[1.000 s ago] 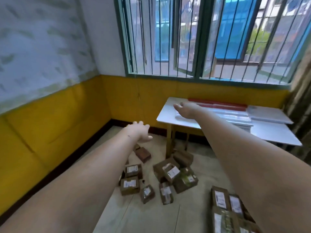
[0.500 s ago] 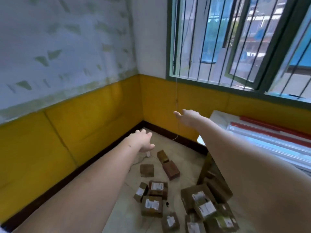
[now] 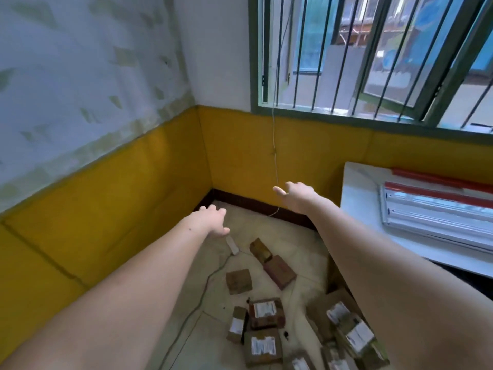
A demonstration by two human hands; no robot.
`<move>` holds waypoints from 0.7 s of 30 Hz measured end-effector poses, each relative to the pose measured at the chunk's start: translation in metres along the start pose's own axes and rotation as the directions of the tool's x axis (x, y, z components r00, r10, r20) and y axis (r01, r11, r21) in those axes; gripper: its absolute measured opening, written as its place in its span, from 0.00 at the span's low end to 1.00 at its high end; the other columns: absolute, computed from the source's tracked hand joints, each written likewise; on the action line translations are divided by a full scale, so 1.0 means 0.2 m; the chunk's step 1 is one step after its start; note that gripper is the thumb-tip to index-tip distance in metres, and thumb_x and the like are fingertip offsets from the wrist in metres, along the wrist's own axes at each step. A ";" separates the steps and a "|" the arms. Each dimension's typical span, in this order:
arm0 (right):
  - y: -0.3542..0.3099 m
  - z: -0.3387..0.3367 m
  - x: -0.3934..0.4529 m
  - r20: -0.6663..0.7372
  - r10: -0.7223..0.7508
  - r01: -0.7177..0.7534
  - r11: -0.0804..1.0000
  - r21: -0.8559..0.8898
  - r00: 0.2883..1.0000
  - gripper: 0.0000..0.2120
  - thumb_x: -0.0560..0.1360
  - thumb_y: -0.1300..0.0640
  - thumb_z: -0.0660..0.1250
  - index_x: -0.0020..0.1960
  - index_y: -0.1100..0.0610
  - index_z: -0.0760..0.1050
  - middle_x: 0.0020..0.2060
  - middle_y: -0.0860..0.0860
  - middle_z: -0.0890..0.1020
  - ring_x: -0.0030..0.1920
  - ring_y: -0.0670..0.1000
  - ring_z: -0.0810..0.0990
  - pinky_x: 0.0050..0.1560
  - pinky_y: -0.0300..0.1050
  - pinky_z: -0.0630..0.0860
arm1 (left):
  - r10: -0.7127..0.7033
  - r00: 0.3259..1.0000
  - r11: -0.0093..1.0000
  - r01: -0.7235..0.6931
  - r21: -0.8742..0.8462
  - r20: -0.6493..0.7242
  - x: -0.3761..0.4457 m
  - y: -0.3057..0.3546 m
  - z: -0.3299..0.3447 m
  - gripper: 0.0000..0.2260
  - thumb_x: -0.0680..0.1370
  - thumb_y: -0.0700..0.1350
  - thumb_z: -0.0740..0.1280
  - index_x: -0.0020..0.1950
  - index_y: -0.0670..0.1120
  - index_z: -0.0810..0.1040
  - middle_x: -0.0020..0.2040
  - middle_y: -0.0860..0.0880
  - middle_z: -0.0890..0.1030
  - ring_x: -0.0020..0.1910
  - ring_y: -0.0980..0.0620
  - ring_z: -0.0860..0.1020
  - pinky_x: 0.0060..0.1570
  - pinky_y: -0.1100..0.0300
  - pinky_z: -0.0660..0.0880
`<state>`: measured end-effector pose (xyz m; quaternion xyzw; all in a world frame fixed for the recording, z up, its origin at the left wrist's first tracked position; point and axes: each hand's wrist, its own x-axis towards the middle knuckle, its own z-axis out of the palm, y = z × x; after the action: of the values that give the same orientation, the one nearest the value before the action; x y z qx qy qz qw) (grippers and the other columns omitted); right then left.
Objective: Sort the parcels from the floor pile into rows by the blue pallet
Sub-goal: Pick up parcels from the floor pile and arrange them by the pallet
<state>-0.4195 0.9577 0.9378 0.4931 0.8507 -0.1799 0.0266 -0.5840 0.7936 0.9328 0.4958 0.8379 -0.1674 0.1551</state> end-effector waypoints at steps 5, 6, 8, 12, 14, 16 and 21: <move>0.03 0.20 0.50 0.042 0.088 -0.089 0.996 0.020 0.995 0.34 0.79 0.33 0.47 0.74 0.55 0.63 0.69 0.58 0.71 0.67 0.62 0.70 0.64 0.59 0.73 | 0.032 0.999 0.999 -0.033 0.020 0.027 0.54 -0.09 0.00 0.30 0.82 0.56 0.58 0.80 0.47 0.53 0.77 0.42 0.59 0.75 0.40 0.60 0.69 0.45 0.66; 0.03 0.24 0.61 0.053 0.089 -0.091 0.995 0.027 0.995 0.33 0.79 0.33 0.48 0.74 0.55 0.63 0.69 0.58 0.71 0.66 0.61 0.71 0.63 0.59 0.73 | 0.023 0.999 1.000 -0.023 0.016 0.026 0.64 -0.11 0.01 0.30 0.82 0.56 0.58 0.80 0.47 0.53 0.77 0.42 0.60 0.75 0.40 0.61 0.68 0.46 0.67; 0.02 0.30 0.81 0.078 0.094 -0.097 0.995 0.037 0.992 0.32 0.80 0.33 0.48 0.74 0.55 0.63 0.68 0.57 0.72 0.66 0.61 0.71 0.62 0.58 0.73 | 0.014 0.999 1.000 -0.014 0.008 0.040 0.84 -0.14 0.04 0.30 0.81 0.56 0.58 0.80 0.48 0.53 0.77 0.42 0.60 0.75 0.40 0.61 0.68 0.46 0.68; 0.02 0.46 1.12 0.128 0.093 -0.099 0.994 0.042 0.987 0.32 0.80 0.35 0.48 0.74 0.55 0.63 0.68 0.58 0.71 0.67 0.62 0.69 0.63 0.57 0.72 | 0.020 0.997 1.000 -0.019 -0.017 0.072 1.19 -0.23 0.10 0.31 0.81 0.55 0.58 0.80 0.49 0.52 0.77 0.43 0.60 0.75 0.41 0.61 0.67 0.47 0.69; 0.04 0.57 1.27 0.137 0.079 -0.087 0.995 0.056 0.987 0.32 0.81 0.35 0.48 0.76 0.55 0.61 0.70 0.57 0.69 0.69 0.62 0.68 0.64 0.57 0.71 | 0.012 0.997 0.999 -0.008 -0.048 0.081 1.39 -0.28 0.16 0.31 0.80 0.55 0.58 0.81 0.50 0.50 0.77 0.43 0.60 0.74 0.41 0.62 0.67 0.48 0.69; 0.06 0.73 1.43 0.156 0.084 -0.096 0.993 0.074 0.984 0.31 0.81 0.37 0.49 0.77 0.54 0.58 0.72 0.57 0.68 0.70 0.61 0.67 0.65 0.57 0.69 | -0.011 0.995 0.997 0.018 -0.070 0.095 1.61 -0.33 0.27 0.31 0.80 0.55 0.58 0.81 0.50 0.50 0.77 0.43 0.61 0.73 0.42 0.63 0.66 0.48 0.70; 0.17 1.51 1.80 0.223 0.121 -0.153 0.979 0.134 0.967 0.29 0.82 0.40 0.50 0.78 0.54 0.57 0.71 0.57 0.69 0.68 0.60 0.70 0.66 0.53 0.70 | -0.039 0.983 0.977 0.075 -0.199 0.177 2.20 -0.37 0.88 0.31 0.80 0.54 0.58 0.81 0.50 0.49 0.76 0.45 0.62 0.73 0.43 0.65 0.66 0.49 0.70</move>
<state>-0.6158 1.1712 0.5658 0.5291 0.7909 -0.2930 0.0931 -0.8344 1.0261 0.5964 0.4365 0.8481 -0.1270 0.2723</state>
